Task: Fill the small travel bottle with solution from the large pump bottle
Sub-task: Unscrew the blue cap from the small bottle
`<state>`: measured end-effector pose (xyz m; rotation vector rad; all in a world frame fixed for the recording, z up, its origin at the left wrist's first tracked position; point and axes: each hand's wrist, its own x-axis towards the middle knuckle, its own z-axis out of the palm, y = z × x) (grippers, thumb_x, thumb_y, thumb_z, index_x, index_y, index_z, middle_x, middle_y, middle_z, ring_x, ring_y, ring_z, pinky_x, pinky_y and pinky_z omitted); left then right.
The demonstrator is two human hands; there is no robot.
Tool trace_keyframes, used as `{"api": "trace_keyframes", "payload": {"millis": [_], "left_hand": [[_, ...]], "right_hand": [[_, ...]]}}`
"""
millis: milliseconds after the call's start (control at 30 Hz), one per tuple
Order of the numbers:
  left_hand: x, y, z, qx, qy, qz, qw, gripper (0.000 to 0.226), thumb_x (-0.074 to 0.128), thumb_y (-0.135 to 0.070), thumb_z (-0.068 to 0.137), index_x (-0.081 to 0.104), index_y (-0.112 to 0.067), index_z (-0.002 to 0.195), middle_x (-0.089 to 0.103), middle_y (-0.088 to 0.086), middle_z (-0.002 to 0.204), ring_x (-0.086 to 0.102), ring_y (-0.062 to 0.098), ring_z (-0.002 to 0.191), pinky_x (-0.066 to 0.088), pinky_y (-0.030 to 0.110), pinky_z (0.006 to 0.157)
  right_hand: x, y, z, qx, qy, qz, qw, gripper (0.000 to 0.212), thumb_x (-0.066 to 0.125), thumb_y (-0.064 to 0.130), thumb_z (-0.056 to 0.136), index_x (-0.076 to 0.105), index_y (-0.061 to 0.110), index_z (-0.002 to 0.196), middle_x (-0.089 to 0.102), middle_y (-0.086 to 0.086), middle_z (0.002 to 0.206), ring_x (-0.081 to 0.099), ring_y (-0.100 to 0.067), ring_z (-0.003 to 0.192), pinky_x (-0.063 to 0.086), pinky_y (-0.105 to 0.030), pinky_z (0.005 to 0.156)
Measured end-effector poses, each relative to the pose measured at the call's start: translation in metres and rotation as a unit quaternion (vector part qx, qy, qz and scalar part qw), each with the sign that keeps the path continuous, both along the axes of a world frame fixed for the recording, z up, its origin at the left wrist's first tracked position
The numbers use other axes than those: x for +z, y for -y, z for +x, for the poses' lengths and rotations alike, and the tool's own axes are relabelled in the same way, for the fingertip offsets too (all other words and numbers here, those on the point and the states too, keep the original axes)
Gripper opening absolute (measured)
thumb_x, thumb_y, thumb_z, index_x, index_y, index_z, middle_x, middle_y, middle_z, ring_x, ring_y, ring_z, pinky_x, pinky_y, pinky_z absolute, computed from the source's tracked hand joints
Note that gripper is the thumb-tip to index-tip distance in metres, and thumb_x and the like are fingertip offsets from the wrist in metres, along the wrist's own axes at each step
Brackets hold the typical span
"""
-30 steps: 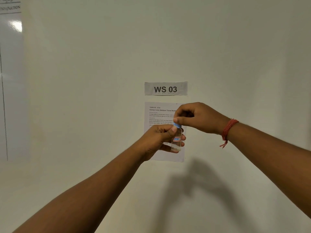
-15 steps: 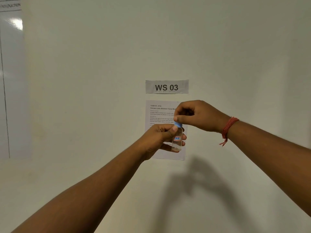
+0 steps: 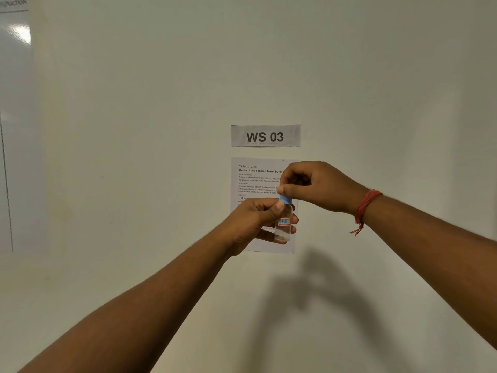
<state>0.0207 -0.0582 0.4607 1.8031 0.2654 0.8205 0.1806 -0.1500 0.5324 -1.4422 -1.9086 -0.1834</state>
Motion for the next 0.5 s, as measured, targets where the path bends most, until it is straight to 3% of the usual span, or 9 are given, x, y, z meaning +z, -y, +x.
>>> {"api": "trace_keyframes", "payload": {"millis": [200,300,500], "left_hand": [[-0.0009,0.0007,-0.0002,-0.004,-0.009,0.002,1.0,0.031,0.051,-0.032,0.104,0.071,-0.01,0.114,0.077,0.01,0.109,0.075,0.029,0.101,0.064,0.041,0.081],[-0.0015,0.0008,0.0003,-0.004,-0.011,0.003,1.0,0.032,0.051,-0.032,0.104,0.071,-0.01,0.115,0.076,0.013,0.112,0.074,0.03,0.102,0.064,0.041,0.082],[-0.0017,0.0011,-0.0002,-0.006,-0.008,0.002,1.0,0.03,0.051,-0.031,0.104,0.071,-0.011,0.113,0.076,0.012,0.11,0.075,0.029,0.101,0.064,0.04,0.08]], "right_hand": [[0.0003,0.0021,-0.0028,0.005,0.012,-0.01,1.0,0.007,0.066,0.019,0.088,0.069,0.025,0.089,0.069,0.009,0.087,0.064,-0.008,0.081,0.055,-0.022,0.074],[-0.0004,0.0017,-0.0025,0.008,0.009,-0.013,1.0,0.01,0.064,0.017,0.089,0.07,0.023,0.095,0.069,0.005,0.089,0.065,-0.011,0.084,0.057,-0.027,0.078],[-0.0029,-0.0013,-0.0006,-0.008,0.011,0.001,1.0,0.013,0.067,0.032,0.089,0.068,0.021,0.094,0.07,0.002,0.093,0.065,-0.017,0.087,0.058,-0.033,0.08]]}}
